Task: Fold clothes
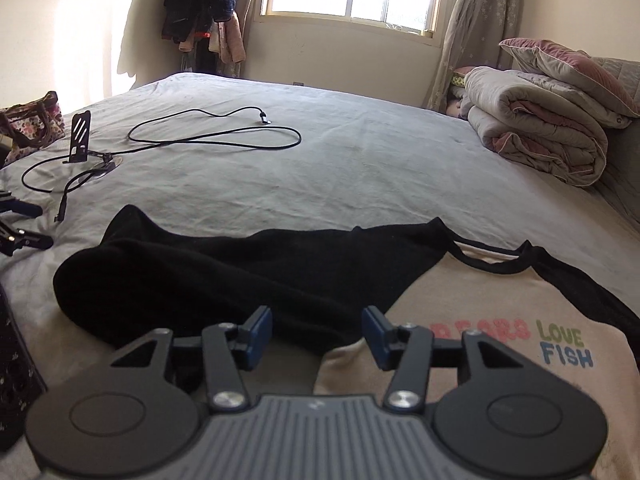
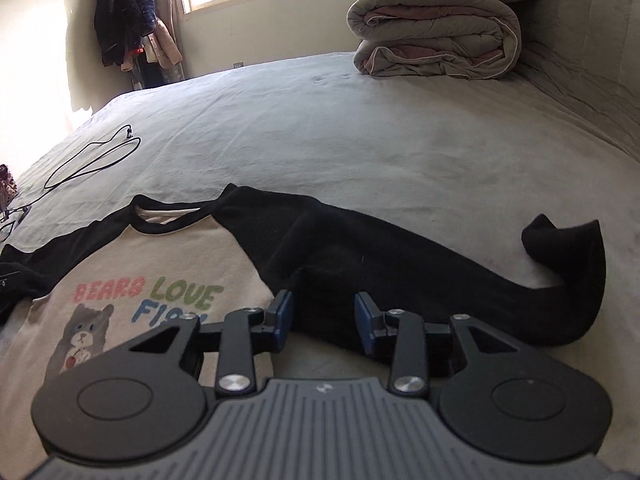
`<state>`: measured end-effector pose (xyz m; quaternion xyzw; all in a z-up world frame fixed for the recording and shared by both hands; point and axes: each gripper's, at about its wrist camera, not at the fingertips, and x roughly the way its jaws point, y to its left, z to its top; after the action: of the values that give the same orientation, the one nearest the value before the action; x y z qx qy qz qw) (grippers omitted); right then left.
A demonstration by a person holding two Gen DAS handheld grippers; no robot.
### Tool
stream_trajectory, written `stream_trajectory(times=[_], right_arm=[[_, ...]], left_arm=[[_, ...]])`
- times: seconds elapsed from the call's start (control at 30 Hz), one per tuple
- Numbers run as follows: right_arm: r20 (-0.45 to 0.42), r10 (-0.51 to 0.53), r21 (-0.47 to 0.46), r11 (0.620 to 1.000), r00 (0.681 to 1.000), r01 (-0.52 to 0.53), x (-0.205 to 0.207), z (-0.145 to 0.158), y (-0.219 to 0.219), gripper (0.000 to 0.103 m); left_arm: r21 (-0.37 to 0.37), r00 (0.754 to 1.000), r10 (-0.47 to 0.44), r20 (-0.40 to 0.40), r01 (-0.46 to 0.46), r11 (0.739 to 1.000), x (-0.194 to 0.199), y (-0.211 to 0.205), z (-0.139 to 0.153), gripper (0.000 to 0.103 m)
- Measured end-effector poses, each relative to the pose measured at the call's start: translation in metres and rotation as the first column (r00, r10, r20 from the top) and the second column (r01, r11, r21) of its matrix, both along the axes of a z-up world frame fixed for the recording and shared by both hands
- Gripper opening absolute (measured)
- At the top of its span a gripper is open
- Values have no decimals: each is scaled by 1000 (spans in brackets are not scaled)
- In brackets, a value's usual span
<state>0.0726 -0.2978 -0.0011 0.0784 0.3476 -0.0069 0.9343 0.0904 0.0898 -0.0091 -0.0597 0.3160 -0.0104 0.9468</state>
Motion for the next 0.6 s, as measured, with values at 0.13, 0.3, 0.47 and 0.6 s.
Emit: stream_trajectory(times=[0.13,0.3,0.47,0.6], right_arm=[[-31,11,49,999,999,-10,-40,0,8,39],[-50,15,82,997,999,-11,-93,-3,18,39],[-49,6,162,987,999,2,-139,-5,10,39],[-67,-3,214,977,998,17,-164,-12,7,39]], left_arm=[[-23,999,-1,-39,0,1000,-42,13,-1,52],[-87,994,-15,-106,6,996,-86,23,-8,52],[-129,985,-37,-170,15,991,-127,25,-19,52],[-179,983,-24,-185,-10,984,-154,29,-26,52]])
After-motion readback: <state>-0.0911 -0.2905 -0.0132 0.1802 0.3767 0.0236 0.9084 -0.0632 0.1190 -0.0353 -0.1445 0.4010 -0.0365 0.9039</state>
